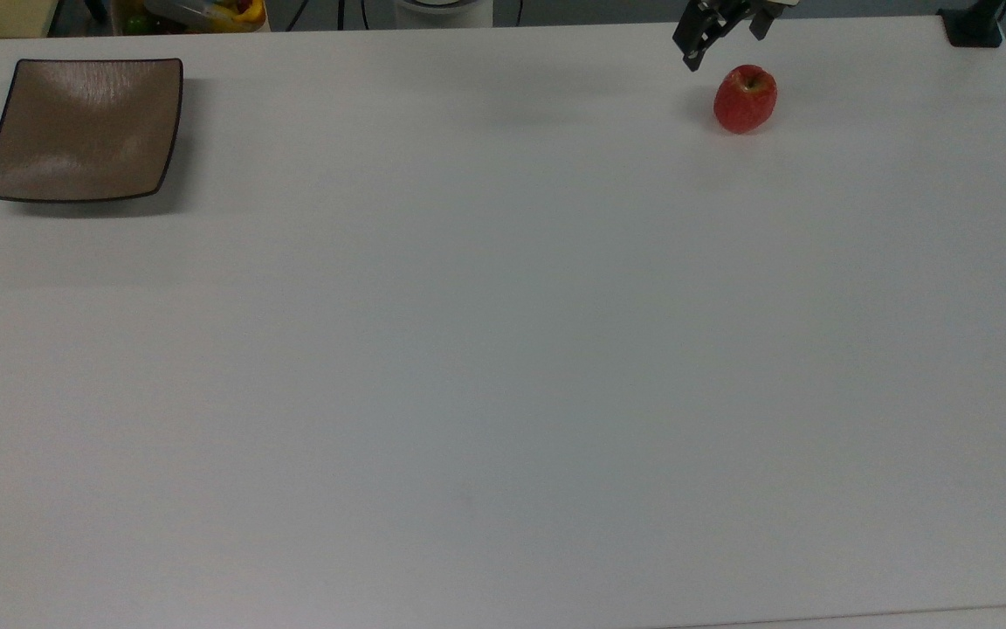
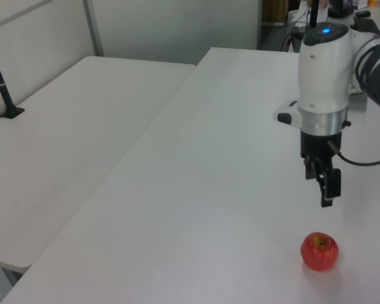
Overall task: Apples placed on a ceramic plate
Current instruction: 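Lower the open gripper around the red apple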
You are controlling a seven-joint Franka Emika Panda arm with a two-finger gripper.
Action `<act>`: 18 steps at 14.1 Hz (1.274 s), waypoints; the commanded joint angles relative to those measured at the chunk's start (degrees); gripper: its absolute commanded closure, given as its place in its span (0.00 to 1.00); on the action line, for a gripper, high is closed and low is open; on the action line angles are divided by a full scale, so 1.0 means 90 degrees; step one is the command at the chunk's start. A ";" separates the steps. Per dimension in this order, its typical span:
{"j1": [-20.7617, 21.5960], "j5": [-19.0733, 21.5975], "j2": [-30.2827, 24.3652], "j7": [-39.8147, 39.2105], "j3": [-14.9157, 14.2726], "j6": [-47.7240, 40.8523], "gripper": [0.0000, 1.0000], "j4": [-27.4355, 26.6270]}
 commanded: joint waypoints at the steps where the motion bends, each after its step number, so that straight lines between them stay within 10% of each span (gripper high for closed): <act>1: 0.0363 0.0111 0.0241 0.0072 -0.0008 0.0209 0.00 -0.0126; 12: 0.0648 -0.0221 0.1170 0.0072 -0.0018 0.0864 0.00 -0.0087; 15: 0.0706 -0.0416 0.1190 0.0072 -0.0018 0.0854 0.54 -0.0087; 18: 0.0697 -0.0426 0.1190 0.0102 -0.0018 0.0864 0.58 -0.0078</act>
